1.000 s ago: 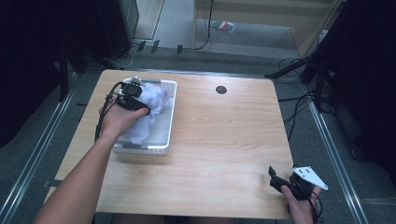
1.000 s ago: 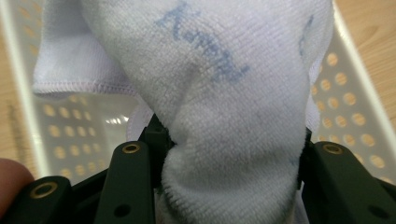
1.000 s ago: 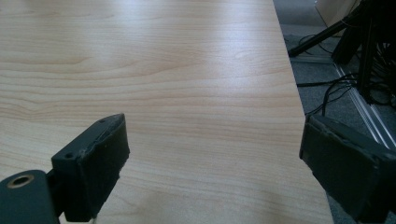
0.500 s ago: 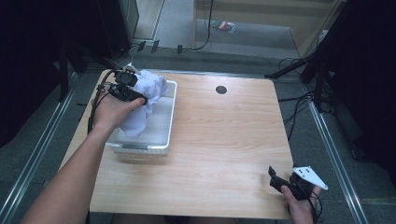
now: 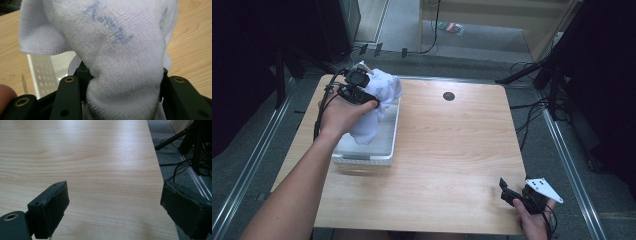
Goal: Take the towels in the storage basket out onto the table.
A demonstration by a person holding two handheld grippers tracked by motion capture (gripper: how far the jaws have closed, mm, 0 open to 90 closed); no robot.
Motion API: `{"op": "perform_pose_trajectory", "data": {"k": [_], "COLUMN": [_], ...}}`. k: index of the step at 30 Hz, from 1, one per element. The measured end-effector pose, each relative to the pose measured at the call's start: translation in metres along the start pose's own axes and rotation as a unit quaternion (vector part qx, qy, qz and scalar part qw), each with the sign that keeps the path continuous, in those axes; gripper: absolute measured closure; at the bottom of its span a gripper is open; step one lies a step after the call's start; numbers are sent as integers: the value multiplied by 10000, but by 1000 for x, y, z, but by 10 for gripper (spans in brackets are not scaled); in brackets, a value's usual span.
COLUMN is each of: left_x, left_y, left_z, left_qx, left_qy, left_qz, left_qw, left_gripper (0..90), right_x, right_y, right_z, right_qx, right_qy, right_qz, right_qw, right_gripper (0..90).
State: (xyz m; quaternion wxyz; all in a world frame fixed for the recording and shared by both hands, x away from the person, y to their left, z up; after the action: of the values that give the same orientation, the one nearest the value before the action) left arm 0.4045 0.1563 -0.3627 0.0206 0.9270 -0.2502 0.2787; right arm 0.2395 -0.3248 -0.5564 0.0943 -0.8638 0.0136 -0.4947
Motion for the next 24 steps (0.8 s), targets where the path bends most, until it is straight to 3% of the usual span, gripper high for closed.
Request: {"op": "perform_pose_trajectory", "data": {"k": [10, 11, 24], "left_x": [24, 29, 50], "left_y": [48, 58, 100], "left_z": [0, 0, 12], "left_qx": [-124, -164, -389], "left_qy": [117, 133, 190], "left_qz": [269, 312, 427], "left_qw": [9995, 9993, 9982], "left_gripper": [510, 510, 504], "right_x": [0, 0, 0], "right_y": [0, 0, 1], "right_z": [0, 0, 0], "right_qx": [-2, 1, 36], "right_qy": [1, -1, -4], "right_qz": [39, 41, 65], "right_qw": [10000, 10000, 10000], "right_gripper": [81, 81, 80]}}
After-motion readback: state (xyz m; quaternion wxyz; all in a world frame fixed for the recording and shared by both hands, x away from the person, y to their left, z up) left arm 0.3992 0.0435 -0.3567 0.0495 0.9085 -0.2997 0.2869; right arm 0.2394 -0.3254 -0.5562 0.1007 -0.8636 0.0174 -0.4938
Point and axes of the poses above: each handheld gripper's, and its own axes: z roughly forward along the jaws, x roughly out of its top, y roughly to its right, the point moved 2 cm from there along z, roughly forward along the jaws, and after that the axes turned 10 degrees about z, right-handed, at the moved point
